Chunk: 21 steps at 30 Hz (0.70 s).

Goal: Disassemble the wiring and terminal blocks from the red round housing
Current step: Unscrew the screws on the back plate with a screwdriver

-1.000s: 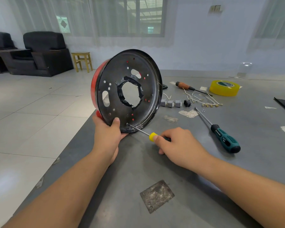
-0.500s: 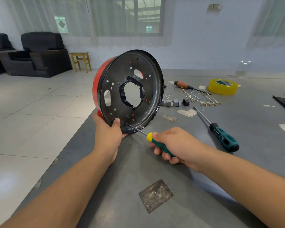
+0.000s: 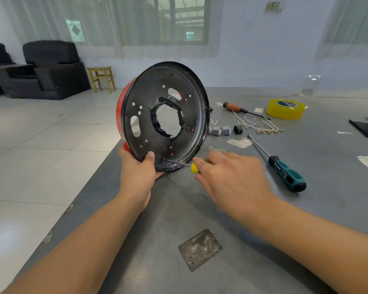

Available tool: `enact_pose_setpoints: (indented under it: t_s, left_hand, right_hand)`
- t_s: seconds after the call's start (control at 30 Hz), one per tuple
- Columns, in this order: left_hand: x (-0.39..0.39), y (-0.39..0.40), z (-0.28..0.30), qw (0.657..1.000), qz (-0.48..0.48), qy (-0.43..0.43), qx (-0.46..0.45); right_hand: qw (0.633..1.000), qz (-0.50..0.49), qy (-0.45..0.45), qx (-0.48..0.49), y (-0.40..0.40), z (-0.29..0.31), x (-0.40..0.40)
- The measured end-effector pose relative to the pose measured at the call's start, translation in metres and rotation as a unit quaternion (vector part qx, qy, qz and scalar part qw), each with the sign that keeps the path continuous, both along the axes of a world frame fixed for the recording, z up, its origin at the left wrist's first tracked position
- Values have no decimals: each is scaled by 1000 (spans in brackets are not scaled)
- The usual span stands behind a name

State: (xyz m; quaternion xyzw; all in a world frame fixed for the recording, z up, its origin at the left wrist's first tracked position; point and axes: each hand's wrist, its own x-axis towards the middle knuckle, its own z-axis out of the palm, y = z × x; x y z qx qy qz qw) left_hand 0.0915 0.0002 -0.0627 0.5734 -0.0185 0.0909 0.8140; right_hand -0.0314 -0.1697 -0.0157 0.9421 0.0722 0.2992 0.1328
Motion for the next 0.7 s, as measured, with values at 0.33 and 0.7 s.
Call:
enact_pose_setpoints:
  t_s: [0.33,0.7]
  left_hand:
    - [-2,2,6,1000,23,4,-13]
    - [2,3,3,999,29,15,0]
  right_hand:
    - [680,88,63,725,-20,13,22]
    - [838,-10,66,542,-29,4,21]
